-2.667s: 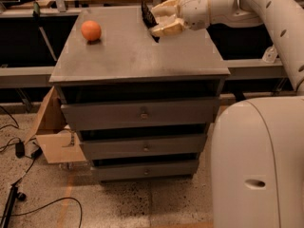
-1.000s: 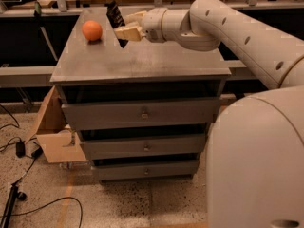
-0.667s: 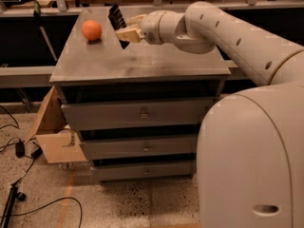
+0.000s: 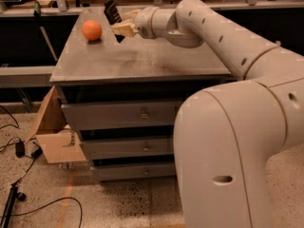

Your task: Move rxbar chocolate near orange

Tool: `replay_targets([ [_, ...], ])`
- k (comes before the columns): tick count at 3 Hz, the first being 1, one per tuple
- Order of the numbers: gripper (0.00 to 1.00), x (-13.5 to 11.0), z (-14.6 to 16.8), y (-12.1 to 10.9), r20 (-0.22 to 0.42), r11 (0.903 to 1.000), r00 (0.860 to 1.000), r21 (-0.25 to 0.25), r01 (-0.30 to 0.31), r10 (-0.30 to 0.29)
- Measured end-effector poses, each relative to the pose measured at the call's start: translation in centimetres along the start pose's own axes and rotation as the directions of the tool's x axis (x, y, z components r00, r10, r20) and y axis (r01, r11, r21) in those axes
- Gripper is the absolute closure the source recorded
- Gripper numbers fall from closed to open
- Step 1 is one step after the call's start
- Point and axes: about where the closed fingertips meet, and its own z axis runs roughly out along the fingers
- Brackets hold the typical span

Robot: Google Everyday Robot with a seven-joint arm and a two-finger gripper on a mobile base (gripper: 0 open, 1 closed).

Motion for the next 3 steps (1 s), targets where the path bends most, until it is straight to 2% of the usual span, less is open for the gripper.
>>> replay_targets([
  [2,1.0,1.2,4.2,0.0,-0.019,0.9989,1.0,-0.046,0.01,-0.011],
  [3,0.82,1.3,5.8,0.0,-0.021,0.9978,1.0,-0.066,0.01,-0.012],
])
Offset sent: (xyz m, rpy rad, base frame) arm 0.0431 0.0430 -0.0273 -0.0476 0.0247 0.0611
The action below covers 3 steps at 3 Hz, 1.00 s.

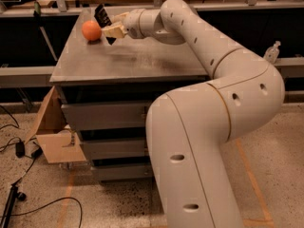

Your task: Move rxbar chocolate near orange

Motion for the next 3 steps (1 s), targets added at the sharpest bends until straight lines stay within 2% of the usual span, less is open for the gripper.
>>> replay_targets([
  [1,0.59,-0.15,1.21,0.1,-0.003,0.9997,1.0,-0.024,0.009,-0.009],
  [2,0.28,0.31,1.05,-0.24,-0.015,0.9996,1.0,-0.026,0.005,-0.005],
  [3,0.05,0.49,0.73,-0.64,-0.019,0.9999,1.0,-0.017,0.002,-0.002],
])
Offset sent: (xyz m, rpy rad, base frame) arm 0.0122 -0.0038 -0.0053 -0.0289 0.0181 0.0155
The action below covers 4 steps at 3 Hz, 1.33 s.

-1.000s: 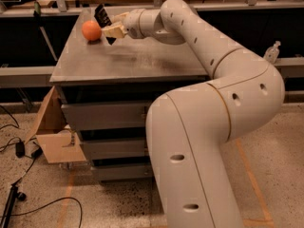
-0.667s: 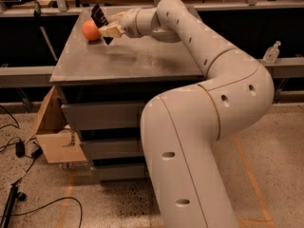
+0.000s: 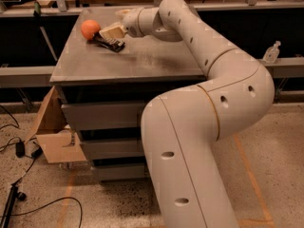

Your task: Move rxbar chocolate near orange

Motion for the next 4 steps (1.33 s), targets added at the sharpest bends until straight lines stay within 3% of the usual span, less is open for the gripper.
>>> replay_targets([
  [2,0.0,0.0,-0.3,-0.3,0.005,1.0,1.0,0.008,-0.004,0.004],
  [3,0.0,-1.3,-2.8,-1.5,0.065,0.9988,0.998,0.048,-0.012,0.009],
  [4,0.0,-3.9,-10.1,-3.5,0.115,0.9883,0.993,0.151,0.019,-0.037],
])
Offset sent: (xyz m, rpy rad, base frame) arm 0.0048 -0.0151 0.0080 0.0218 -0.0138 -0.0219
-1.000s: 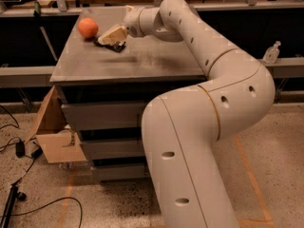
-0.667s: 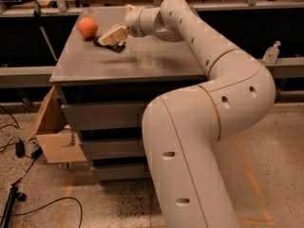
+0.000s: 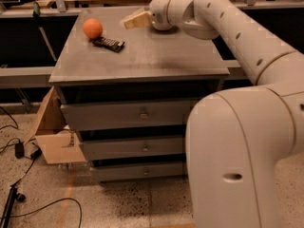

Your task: Move rxbar chocolate near orange

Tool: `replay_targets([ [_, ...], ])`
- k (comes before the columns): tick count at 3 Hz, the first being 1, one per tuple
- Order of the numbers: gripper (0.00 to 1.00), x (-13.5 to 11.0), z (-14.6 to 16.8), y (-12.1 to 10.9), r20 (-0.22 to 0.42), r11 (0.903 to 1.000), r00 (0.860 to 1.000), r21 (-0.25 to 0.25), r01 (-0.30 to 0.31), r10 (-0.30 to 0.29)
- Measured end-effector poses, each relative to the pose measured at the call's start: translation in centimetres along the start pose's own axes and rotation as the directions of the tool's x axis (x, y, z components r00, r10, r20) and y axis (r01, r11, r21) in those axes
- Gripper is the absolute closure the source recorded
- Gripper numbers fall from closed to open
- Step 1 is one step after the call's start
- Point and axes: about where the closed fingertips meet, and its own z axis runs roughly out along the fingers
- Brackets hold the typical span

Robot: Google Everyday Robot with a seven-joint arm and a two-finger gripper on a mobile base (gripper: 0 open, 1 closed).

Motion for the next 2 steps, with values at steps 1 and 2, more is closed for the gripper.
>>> replay_targets([
  [1,0.0,-5.4,-8.4,-2.0,0.04,0.988,0.994,0.12,0.097,-0.103],
  [2,0.0,-7.3,-10.3,-2.1,0.049,0.9796,0.987,0.141,0.142,-0.151],
])
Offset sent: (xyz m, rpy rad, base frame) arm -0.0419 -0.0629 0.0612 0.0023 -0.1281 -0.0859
